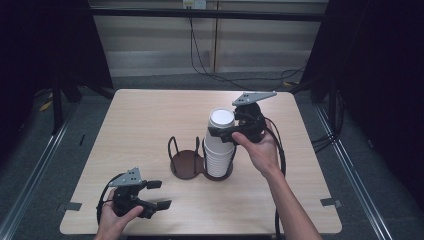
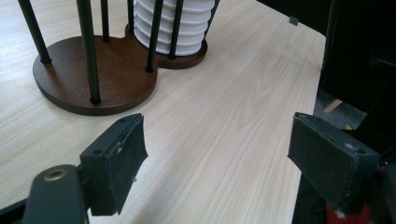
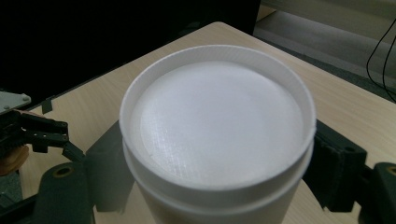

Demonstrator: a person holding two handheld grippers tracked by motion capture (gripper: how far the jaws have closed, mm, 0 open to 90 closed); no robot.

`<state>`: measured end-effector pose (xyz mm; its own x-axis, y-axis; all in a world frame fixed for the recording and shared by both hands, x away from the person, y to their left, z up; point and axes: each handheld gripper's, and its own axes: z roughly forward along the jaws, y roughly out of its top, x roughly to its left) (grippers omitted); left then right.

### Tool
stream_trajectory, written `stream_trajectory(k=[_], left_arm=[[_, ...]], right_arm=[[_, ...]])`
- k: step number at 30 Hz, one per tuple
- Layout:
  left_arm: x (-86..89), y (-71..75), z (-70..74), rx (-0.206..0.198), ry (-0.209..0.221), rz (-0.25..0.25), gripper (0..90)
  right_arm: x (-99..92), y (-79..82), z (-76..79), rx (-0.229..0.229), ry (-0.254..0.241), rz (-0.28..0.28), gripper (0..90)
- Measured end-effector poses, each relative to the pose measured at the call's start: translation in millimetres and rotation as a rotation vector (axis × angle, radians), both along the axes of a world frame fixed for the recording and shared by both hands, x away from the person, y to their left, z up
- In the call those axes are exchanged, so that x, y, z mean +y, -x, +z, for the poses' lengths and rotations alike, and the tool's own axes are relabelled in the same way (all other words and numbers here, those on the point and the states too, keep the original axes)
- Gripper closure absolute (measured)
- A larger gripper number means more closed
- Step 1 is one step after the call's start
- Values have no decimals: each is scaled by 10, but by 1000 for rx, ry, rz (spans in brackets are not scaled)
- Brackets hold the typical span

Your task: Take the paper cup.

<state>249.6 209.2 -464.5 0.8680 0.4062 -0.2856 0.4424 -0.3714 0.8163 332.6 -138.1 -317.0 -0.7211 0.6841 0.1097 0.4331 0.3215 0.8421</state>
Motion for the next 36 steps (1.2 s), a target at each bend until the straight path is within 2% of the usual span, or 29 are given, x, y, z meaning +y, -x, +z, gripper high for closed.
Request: stream_trajectory(k=[3,6,11,20,36], left_arm=[[-3,-3,-9,13,3,-2,187],[-2,-3,-7,12,4,-1,187],[-3,-4,-8,11,3,-1,187],[-2,-2,-7,9,2,-3,187],[-4,-2,-7,9,0,-4,187]], right_arm=[[-6,10,20,-4,-7,-3,218],[-24,10,35,-6,-25,-1,218],[-17,24,39,-8,-22,-4,218],[-46,24,69,-3,-49,-2,218],[-80,79,154,-58,-78,0,222]])
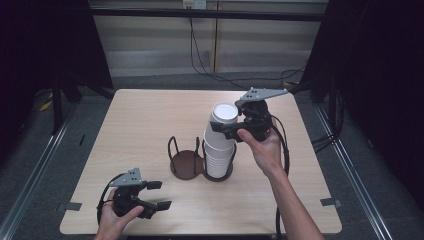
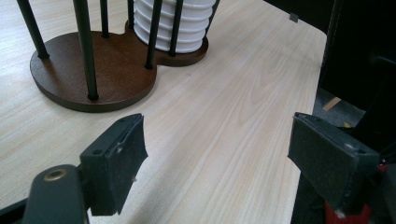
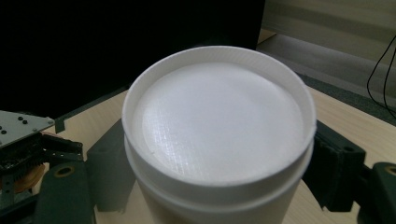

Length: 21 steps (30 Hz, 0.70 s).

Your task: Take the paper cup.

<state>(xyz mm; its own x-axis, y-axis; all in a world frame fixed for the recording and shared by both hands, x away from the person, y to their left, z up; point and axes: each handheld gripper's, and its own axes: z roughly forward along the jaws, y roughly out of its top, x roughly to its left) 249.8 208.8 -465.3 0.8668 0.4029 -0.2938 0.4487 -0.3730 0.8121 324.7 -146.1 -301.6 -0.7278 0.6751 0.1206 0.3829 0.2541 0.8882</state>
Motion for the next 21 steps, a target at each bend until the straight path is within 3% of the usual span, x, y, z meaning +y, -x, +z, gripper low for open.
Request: stream_trajectory(k=[12,21], left_arm=[[-1,-1,-1,9,-2,-5,188],[0,1,1,4,-3,-2,187]], right_arm=[[-2,65,103,-78,-21,-27,223],[-42,110,167,-105,-56,-27,224]])
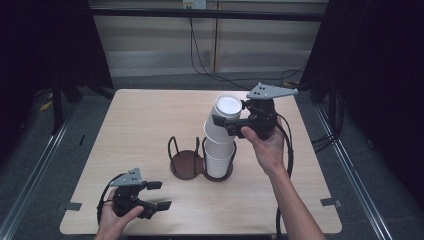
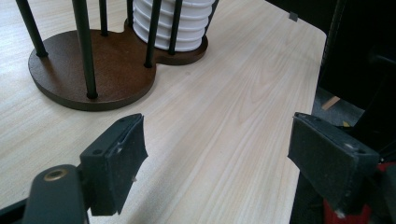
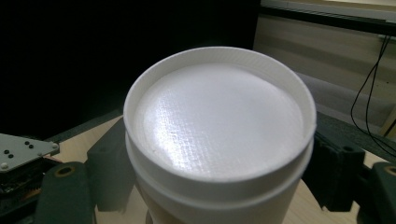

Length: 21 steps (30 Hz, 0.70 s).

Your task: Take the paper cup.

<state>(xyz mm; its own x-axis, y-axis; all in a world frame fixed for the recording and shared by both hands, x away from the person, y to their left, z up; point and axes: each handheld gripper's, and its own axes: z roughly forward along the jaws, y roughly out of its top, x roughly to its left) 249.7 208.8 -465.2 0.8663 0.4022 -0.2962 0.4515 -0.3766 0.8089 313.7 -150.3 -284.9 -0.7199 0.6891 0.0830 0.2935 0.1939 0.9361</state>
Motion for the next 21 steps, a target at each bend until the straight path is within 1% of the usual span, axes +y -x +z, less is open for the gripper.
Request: stream_trajectory(k=[6,15,18,21], left_arm=[[-2,-3,-2,6,0,-5,187],[-5,-2,-3,6,-5,-8,187],[-7,2,-3,5,-6,-6,187],[-5,0,-2,2,-7,-7,187]], right_arm=[[-14,19,17,-14,-37,-1,225],[-43,58,71,-36,-72,-3,226],[-70,67,79,-40,-89,-4,226],[-79,72,85,-42,-96,-1,226]])
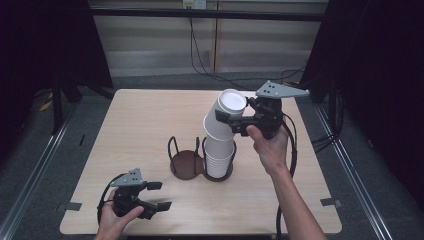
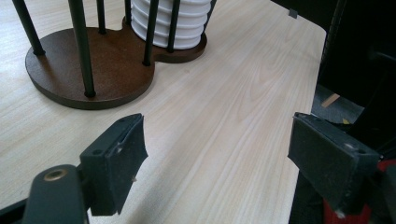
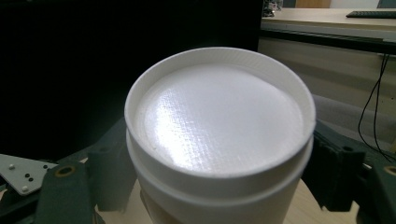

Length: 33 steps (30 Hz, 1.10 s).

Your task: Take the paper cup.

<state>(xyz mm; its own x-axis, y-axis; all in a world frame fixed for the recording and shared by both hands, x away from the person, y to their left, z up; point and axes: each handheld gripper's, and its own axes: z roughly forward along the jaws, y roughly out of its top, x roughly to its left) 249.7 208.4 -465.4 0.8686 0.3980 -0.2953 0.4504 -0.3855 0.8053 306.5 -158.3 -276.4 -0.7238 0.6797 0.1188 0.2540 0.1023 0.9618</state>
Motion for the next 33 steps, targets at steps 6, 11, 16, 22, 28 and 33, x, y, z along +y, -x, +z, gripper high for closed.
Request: stream_trajectory(k=[6,11,16,22,28,33], left_arm=[[1,2,0,-2,-2,2,187],[7,-2,2,-4,-1,8,187],[-4,7,0,-6,-5,0,187],[1,0,9,-15,-1,7,187],[3,-14,19,-17,2,7,184],[-11,-19,34,-24,7,3,173]], right_arm=[[-39,13,40,-3,-25,7,227],[-52,35,91,-12,-31,13,227],[-75,58,127,-18,-46,16,227],[-123,99,180,-30,-61,15,227],[-185,148,217,-31,-76,19,228],[-203,217,220,-24,-73,35,228]])
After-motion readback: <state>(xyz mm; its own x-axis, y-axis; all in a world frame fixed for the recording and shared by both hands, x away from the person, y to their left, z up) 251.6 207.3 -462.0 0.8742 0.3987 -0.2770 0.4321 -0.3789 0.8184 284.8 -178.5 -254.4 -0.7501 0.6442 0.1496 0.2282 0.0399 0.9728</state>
